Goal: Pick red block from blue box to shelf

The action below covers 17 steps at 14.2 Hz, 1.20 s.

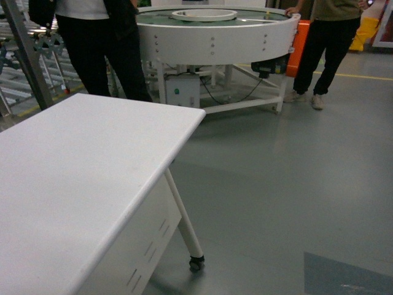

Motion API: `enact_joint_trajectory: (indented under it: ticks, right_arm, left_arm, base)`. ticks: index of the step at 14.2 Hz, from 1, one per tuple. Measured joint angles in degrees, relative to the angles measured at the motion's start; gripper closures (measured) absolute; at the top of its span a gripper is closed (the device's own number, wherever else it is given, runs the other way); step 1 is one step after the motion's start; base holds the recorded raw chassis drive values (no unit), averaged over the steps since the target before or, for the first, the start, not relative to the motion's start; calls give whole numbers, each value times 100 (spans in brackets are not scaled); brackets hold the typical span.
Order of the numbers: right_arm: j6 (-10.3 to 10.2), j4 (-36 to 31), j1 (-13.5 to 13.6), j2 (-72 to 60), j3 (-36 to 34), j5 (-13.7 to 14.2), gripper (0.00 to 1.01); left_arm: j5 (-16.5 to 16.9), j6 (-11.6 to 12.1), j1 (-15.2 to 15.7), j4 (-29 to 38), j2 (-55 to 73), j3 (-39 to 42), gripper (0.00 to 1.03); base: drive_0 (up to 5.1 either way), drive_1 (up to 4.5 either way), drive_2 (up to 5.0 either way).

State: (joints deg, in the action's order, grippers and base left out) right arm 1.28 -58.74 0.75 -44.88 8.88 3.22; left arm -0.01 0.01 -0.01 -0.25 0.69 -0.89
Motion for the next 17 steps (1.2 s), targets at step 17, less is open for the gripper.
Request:
enact_joint_trajectory:
  ticks: [17]
  right_arm:
    - [0, -20, 0, 2, -9, 0, 74]
  left_arm:
    - [-4, 0, 0, 13, 0, 0, 5]
  base:
    - [-152, 1, -305]
